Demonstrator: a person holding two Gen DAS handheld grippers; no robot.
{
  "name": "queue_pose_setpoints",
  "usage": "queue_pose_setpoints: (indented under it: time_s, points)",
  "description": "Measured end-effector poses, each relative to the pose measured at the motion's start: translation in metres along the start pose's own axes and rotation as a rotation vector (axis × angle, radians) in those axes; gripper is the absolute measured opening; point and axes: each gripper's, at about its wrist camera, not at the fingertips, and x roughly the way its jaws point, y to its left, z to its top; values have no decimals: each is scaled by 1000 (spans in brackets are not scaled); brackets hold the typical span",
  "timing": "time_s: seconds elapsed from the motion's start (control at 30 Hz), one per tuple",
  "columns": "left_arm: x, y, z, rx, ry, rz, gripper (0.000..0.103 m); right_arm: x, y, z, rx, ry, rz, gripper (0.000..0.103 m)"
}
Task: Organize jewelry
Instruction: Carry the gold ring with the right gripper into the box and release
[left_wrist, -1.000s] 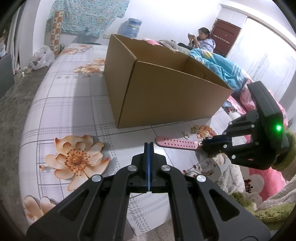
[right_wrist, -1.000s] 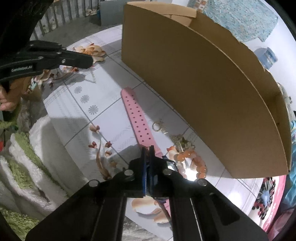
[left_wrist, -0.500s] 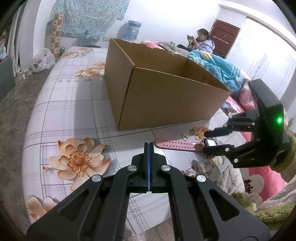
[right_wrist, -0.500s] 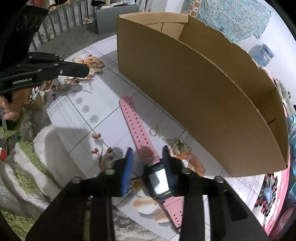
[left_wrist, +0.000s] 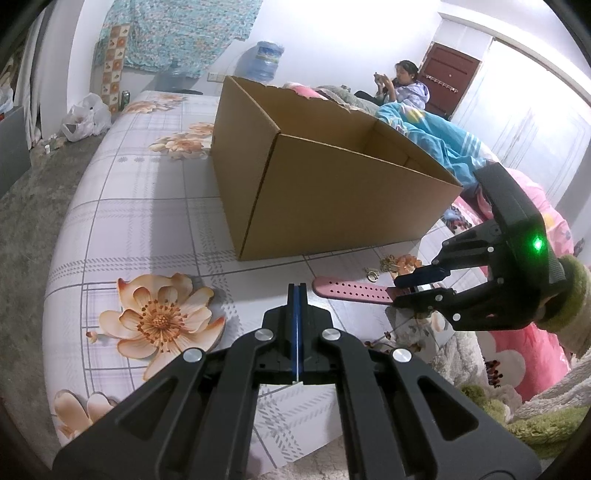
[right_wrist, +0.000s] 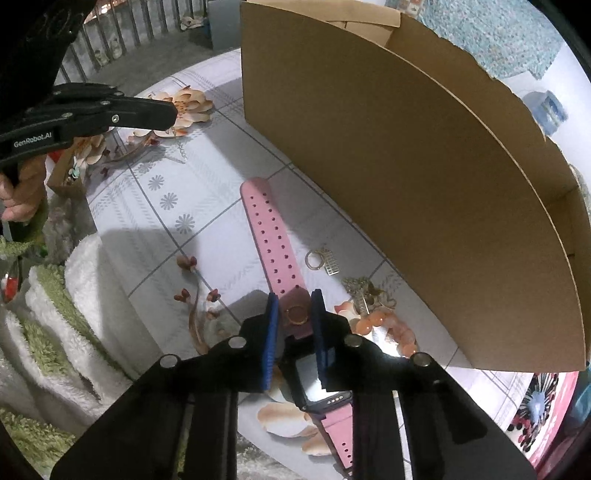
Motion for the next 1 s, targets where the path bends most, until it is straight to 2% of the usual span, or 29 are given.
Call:
queue_pose_setpoints:
  time_s: [0.07, 0.4, 0.57, 0.7, 0.8, 1.0]
  points:
    - [0, 0, 0, 0, 0, 1, 0, -1, 2, 0, -12, -2, -3, 13]
    - [-1, 3, -3, -8, -11, 7, 0, -9, 7, -5, -15, -25, -19, 12]
    - [-11, 1, 0, -9, -37, 5, 0, -27, 9, -5, 15, -74, -21, 12]
    - [-27, -6, 8, -4, -66, -11, 0, -57, 5, -6, 44, -155, -21, 12]
    - [-46, -18, 22, 15, -104, -55, 0, -87, -4, -3, 70, -245, -10, 12]
    - [-77, -59, 77, 157, -183, -116, 0, -143, -39, 20, 124, -412, 49, 12]
